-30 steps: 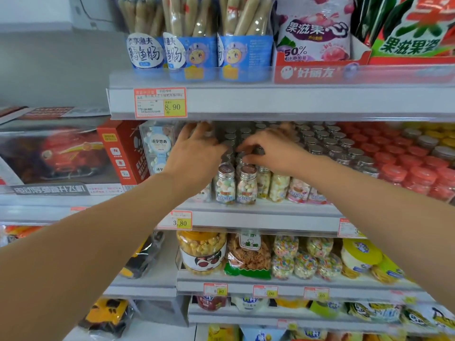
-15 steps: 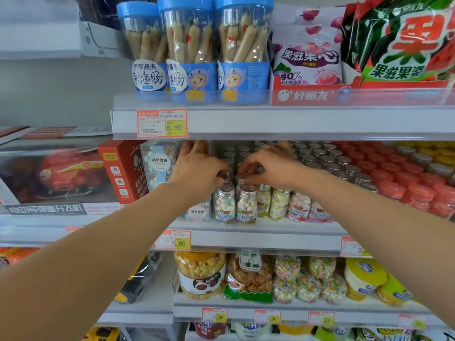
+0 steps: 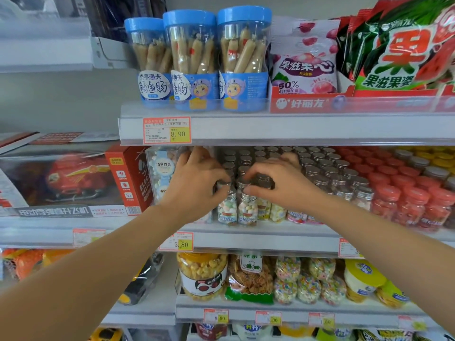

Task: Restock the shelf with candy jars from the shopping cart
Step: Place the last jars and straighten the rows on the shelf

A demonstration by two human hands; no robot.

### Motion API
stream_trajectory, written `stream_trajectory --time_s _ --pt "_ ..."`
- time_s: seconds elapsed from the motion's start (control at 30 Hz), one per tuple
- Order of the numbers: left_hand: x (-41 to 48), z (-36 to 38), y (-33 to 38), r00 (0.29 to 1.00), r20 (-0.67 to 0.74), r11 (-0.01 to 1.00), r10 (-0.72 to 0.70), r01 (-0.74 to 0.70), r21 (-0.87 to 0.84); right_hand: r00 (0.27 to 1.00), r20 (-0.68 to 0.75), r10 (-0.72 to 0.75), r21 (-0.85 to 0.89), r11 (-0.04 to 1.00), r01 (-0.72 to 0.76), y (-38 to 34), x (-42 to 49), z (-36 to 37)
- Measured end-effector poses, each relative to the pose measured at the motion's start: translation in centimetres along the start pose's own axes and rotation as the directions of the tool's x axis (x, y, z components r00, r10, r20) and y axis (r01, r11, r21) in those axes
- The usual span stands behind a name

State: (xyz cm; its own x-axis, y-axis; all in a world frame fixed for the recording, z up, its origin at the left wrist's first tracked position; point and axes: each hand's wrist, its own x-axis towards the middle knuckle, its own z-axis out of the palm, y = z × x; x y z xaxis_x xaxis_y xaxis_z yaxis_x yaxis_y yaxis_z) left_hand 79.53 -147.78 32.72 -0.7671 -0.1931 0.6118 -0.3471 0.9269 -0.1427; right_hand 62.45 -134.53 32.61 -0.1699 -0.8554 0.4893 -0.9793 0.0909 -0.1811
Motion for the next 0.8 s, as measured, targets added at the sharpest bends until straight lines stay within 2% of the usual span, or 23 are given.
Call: stream_trajectory --time_s 0.13,0.3,0.5,0.6,0.7,0.8 --pt "-1.0 0.5 0.9 1.0 -0.014 0.998 0.017 -0.016 0.055 0.998 -0.063 -0.019 -0.108 0.994 0.013 -0.1 -1.3 1.6" --pt "-1.1 1.3 1.6 0.999 -0.037 0.99 -0.035 0.04 0.132 0.989 -0.144 0.018 -0.025 0.999 -0.022 -0.3 -1.5 2.2" --pt "-0.6 1.0 1.5 1.0 -0.002 0.943 0.018 -0.016 0.331 0.978 -0.203 0.042 -0.004 0.999 -0.044 -0.3 -1.6 3.3" --pt "-0.9 1.5 1.6 1.0 0.011 0.947 0.021 -0.023 0.321 0.968 -0.248 0.046 0.0 0.999 -0.047 -0.4 -1.8 3.9" --pt "-1.4 1.9 1.4 0.999 -0.036 0.965 0.003 0.006 0.262 0.959 -0.281 0.043 0.005 0.999 -0.043 -0.3 -2.1 4.1" --pt "-1.8 1.8 1.3 0.998 -0.07 0.981 -0.001 0.015 0.194 0.965 -0.264 0.004 -0.038 0.999 -0.014 -0.2 -2.4 4.3"
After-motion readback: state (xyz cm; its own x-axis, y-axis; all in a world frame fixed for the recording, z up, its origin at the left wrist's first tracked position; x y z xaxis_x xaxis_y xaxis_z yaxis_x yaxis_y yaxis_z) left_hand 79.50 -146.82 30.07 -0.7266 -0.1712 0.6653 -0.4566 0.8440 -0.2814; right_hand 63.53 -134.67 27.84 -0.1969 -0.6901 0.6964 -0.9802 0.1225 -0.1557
